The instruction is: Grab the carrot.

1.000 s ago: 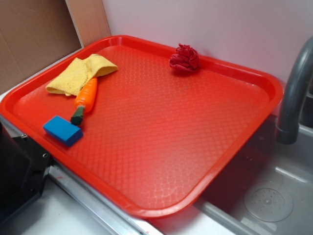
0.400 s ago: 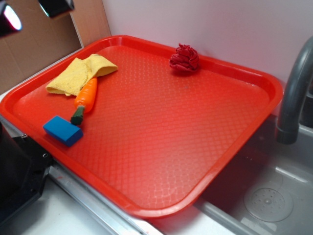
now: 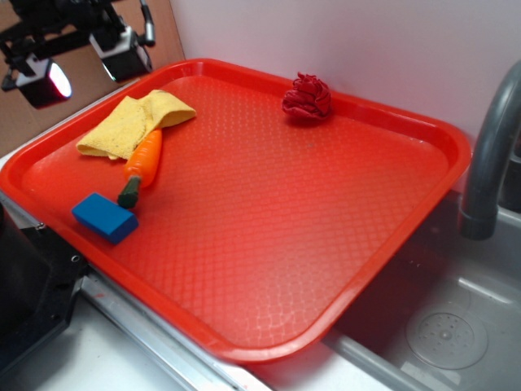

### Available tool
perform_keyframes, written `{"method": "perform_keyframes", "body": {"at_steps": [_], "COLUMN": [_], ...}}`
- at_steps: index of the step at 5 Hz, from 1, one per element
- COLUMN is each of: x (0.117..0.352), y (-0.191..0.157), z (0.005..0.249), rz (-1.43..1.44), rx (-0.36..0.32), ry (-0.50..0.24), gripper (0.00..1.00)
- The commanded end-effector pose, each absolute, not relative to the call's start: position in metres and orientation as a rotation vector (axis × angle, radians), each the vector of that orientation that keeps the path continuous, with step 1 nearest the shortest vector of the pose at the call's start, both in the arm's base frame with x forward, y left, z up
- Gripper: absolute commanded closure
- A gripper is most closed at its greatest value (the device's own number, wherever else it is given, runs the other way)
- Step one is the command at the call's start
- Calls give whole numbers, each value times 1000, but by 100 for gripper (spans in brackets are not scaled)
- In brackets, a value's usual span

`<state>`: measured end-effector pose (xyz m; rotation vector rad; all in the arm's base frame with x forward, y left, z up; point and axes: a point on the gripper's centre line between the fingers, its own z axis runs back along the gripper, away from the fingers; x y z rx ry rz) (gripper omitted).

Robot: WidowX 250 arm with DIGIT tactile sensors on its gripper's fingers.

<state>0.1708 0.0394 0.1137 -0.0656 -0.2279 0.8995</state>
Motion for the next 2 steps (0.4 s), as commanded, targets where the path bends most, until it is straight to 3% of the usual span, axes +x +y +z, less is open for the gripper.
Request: {"method": "perform_keyframes", "body": {"at_steps": [1, 2], "x": [188, 192], "y": [35, 32], "z": [72, 53], "rz": [834, 803], "rx": [-6, -4], "ry": [-233, -227], "gripper": [0, 0]}}
